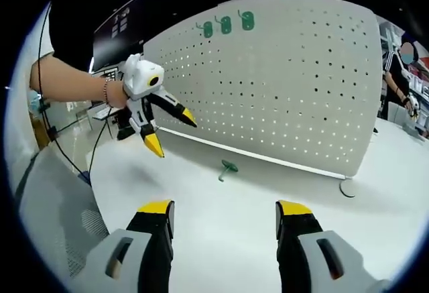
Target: Insert the hook assembly into the mounting plate slot until the hook locks in place.
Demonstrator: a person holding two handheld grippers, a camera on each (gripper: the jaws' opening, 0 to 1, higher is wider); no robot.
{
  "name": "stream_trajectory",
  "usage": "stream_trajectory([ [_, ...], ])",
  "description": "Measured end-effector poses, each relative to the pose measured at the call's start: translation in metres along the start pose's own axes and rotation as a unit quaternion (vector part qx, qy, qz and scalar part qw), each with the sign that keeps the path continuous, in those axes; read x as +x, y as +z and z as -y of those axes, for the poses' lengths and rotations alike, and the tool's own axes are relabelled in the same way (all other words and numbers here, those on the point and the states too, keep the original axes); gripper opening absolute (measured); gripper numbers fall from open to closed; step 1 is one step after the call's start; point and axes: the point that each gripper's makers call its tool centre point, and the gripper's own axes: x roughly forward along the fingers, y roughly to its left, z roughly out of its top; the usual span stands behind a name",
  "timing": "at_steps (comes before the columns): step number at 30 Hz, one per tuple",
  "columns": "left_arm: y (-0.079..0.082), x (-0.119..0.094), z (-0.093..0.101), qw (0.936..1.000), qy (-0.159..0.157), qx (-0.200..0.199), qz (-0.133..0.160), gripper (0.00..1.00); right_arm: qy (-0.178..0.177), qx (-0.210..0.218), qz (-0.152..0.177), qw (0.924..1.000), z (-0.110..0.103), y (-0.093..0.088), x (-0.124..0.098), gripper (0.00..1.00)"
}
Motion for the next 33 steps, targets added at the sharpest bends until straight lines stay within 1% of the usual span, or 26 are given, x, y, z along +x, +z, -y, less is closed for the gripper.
stream_trajectory([
  [3,0.001,0.005,-0.003,0.9999,-0.006,0.011,-0.005,0.72,0.001,-0.002,-0.001,1.0,0.0,0.0,-0.001,0.59],
  [5,0.003,0.009,-0.003,0.9995,-0.014,0.026,-0.008,0.69,0.001,-0.003,-0.001,1.0,0.0,-0.001,-0.001,0.59],
  [8,0.003,0.015,-0.003,0.9984,-0.019,0.048,-0.022,0.69,0.0,-0.002,-0.002,1.0,0.001,-0.001,-0.002,0.59],
  [11,0.007,0.021,-0.002,0.9983,-0.029,0.047,-0.021,0.7,-0.001,-0.001,-0.005,1.0,0.003,-0.003,-0.004,0.58],
  [13,0.008,0.026,0.0,0.9969,-0.038,0.063,-0.026,0.7,-0.002,0.001,-0.004,1.0,0.003,-0.003,-0.005,0.59],
  [14,0.008,0.029,0.001,0.9954,-0.044,0.079,-0.032,0.7,-0.002,0.001,-0.004,1.0,0.004,-0.003,-0.005,0.59],
  [19,0.014,0.038,-0.001,0.9944,-0.049,0.085,-0.037,0.7,-0.002,0.0,-0.007,1.0,0.004,-0.004,-0.006,0.59],
  [22,0.014,0.043,-0.001,0.9914,-0.06,0.107,-0.047,0.7,-0.002,0.001,-0.006,1.0,0.004,-0.004,-0.006,0.59],
  [23,0.011,0.046,-0.002,0.9896,-0.063,0.116,-0.056,0.7,-0.002,0.002,-0.006,1.0,0.004,-0.003,-0.007,0.59],
  [26,0.01,0.052,-0.004,0.9875,-0.073,0.124,-0.065,0.7,-0.003,0.001,-0.004,1.0,0.005,-0.002,-0.007,0.59],
  [27,0.008,0.055,-0.003,0.9851,-0.079,0.135,-0.073,0.7,-0.005,0.005,-0.003,1.0,0.006,-0.002,-0.008,0.59],
  [29,0.005,0.06,-0.004,0.9777,-0.084,0.169,-0.091,0.69,-0.006,0.012,0.001,0.9999,0.005,-0.002,-0.008,0.59],
  [30,0.005,0.062,-0.002,0.9774,-0.09,0.168,-0.092,0.69,-0.006,0.011,0.001,0.9999,0.006,-0.004,-0.008,0.59],
  [33,0.007,0.067,-0.006,0.9751,-0.094,0.175,-0.098,0.68,-0.008,0.014,-0.002,0.9999,0.008,-0.006,-0.008,0.58],
])
